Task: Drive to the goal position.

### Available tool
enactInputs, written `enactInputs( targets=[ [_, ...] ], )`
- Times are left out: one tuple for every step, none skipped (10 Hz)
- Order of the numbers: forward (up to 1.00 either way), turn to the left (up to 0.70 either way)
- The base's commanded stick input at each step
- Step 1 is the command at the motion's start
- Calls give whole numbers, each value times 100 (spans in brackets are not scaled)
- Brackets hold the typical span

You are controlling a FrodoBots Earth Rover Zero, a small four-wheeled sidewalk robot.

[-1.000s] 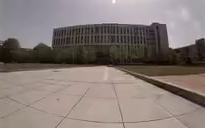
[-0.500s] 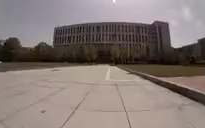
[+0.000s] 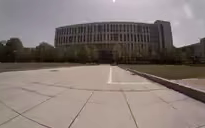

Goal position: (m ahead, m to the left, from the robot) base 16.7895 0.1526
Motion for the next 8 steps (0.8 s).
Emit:
enactInputs(
  targets=[
    [100, 0],
    [100, 0],
    [100, 0],
    [100, -15],
    [100, -34],
    [100, -39],
    [100, -40],
    [100, -37]
  ],
)
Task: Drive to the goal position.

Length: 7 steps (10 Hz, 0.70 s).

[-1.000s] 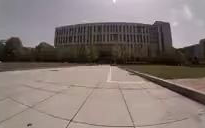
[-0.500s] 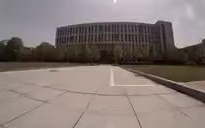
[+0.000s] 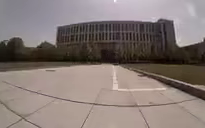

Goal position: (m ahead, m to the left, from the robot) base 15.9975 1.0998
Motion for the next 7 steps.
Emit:
enactInputs(
  targets=[
    [100, -18],
    [100, -5],
    [100, 0],
    [100, 0],
    [100, 0],
    [100, 0],
    [100, 0]
  ],
)
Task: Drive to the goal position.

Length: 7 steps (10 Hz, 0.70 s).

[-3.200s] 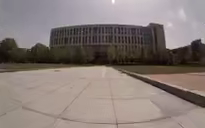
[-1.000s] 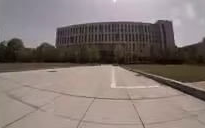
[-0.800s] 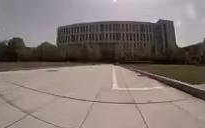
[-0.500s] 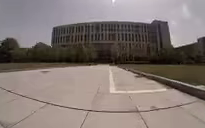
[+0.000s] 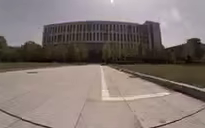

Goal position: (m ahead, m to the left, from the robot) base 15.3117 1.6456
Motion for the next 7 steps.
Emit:
enactInputs(
  targets=[
    [100, 0],
    [100, 0],
    [100, 0],
    [100, 0],
    [100, 0],
    [100, 0],
    [100, 0]
  ],
)
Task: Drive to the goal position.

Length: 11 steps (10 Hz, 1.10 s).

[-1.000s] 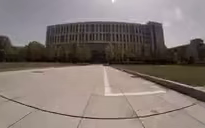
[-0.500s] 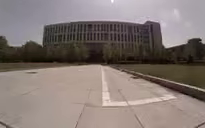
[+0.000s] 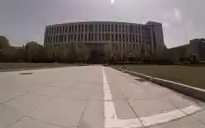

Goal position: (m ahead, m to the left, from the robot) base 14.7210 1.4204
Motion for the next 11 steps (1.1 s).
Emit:
enactInputs(
  targets=[
    [100, 0],
    [100, 0],
    [100, 0],
    [100, 0],
    [100, 0],
    [100, 0],
    [100, -3],
    [100, -17],
    [100, -37],
    [100, -36],
    [100, 0]
  ],
)
